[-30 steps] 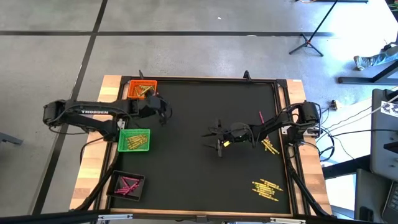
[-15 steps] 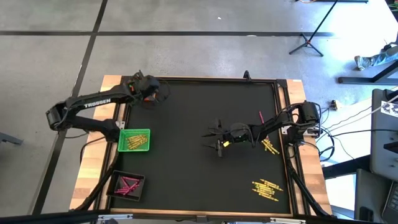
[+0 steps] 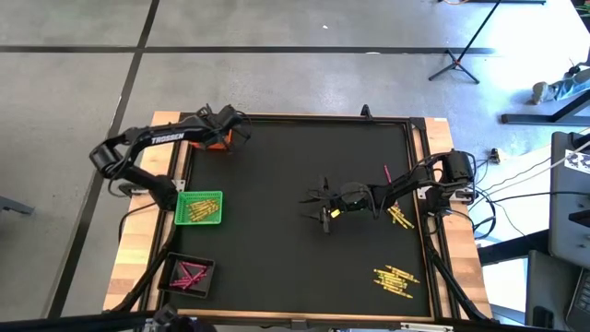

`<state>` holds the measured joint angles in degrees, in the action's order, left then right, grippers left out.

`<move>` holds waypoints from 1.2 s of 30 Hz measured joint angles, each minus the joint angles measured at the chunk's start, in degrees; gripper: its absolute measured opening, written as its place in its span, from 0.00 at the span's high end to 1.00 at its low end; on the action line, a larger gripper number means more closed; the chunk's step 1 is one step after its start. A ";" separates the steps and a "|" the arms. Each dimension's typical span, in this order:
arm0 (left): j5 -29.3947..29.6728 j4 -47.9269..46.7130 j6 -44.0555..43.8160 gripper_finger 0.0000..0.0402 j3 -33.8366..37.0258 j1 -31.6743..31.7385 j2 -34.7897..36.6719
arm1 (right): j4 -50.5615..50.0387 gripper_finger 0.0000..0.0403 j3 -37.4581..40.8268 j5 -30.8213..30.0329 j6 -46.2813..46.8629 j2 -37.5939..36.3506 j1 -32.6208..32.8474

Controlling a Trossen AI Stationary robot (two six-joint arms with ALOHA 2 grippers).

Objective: Sort crayons
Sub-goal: Put the yellow crayon into the green bin

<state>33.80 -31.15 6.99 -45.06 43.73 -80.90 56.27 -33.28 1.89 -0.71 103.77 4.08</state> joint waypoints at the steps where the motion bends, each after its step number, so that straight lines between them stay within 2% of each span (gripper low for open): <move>1: 0.00 0.25 0.25 0.97 -0.02 0.25 -0.56 | -0.12 0.52 0.00 0.00 0.00 0.00 0.00; 36: -0.09 0.37 0.76 0.98 -0.02 0.63 -1.21 | -0.74 0.52 0.00 0.00 0.00 0.00 0.00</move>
<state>33.71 -30.79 7.75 -45.08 44.36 -82.11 55.53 -33.28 1.89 -0.71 103.77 4.08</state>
